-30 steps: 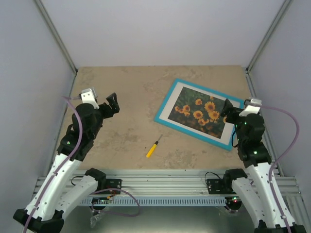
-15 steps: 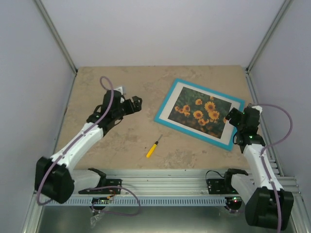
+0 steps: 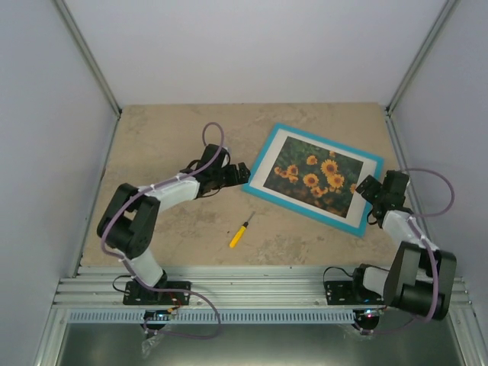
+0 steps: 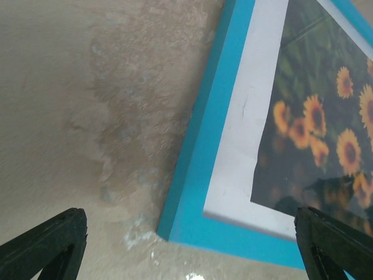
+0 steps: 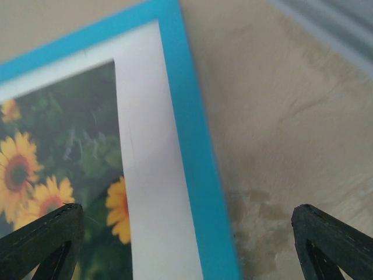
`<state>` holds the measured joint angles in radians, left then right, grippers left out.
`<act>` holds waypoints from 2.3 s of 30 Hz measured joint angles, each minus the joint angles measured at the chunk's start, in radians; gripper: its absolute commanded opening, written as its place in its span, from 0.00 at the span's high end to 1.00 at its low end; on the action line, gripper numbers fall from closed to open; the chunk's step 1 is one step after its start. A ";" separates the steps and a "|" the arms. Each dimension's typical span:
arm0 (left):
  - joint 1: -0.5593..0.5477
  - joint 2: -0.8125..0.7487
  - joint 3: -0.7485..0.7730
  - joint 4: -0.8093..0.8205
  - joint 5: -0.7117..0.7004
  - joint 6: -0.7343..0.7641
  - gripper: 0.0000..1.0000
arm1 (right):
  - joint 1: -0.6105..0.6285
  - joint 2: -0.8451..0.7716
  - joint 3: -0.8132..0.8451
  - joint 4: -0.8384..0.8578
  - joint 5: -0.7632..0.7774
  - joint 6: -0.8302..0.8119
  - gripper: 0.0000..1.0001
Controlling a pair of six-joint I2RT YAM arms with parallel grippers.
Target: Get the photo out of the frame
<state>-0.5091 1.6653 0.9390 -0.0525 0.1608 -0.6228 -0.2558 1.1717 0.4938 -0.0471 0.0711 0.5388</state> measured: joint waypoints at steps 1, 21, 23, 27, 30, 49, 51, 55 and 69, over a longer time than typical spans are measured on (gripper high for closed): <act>0.000 0.024 0.015 0.003 0.011 0.003 0.01 | 0.000 0.031 0.000 0.005 -0.013 0.000 0.02; -0.031 0.256 0.137 0.091 0.157 0.031 0.03 | 0.027 0.289 0.057 0.081 -0.175 -0.055 0.02; -0.031 0.244 0.109 0.124 0.155 0.031 0.03 | 0.047 0.312 0.077 0.084 -0.174 -0.068 0.02; -0.015 0.202 0.044 0.156 0.155 0.022 0.03 | 0.083 0.351 0.114 0.085 -0.176 -0.087 0.02; 0.003 0.161 -0.014 0.176 0.157 0.016 0.03 | 0.106 0.384 0.149 0.082 -0.196 -0.103 0.02; 0.121 -0.024 -0.204 0.140 0.029 -0.010 0.03 | 0.338 0.698 0.500 0.085 -0.273 -0.138 0.02; 0.121 -0.031 -0.204 0.125 0.005 -0.008 0.03 | 0.347 0.719 0.529 0.081 -0.278 -0.138 0.02; 0.121 -0.064 -0.209 0.093 -0.040 -0.006 0.03 | 0.359 0.727 0.544 0.066 -0.287 -0.146 0.02; 0.119 -0.077 -0.121 -0.035 -0.243 0.058 0.18 | 0.394 0.511 0.397 0.017 -0.243 -0.208 0.02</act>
<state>-0.3897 1.5883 0.8177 -0.0875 -0.0822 -0.5648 0.1387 1.6829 0.8906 -0.0299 -0.1715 0.3313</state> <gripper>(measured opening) 0.873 0.976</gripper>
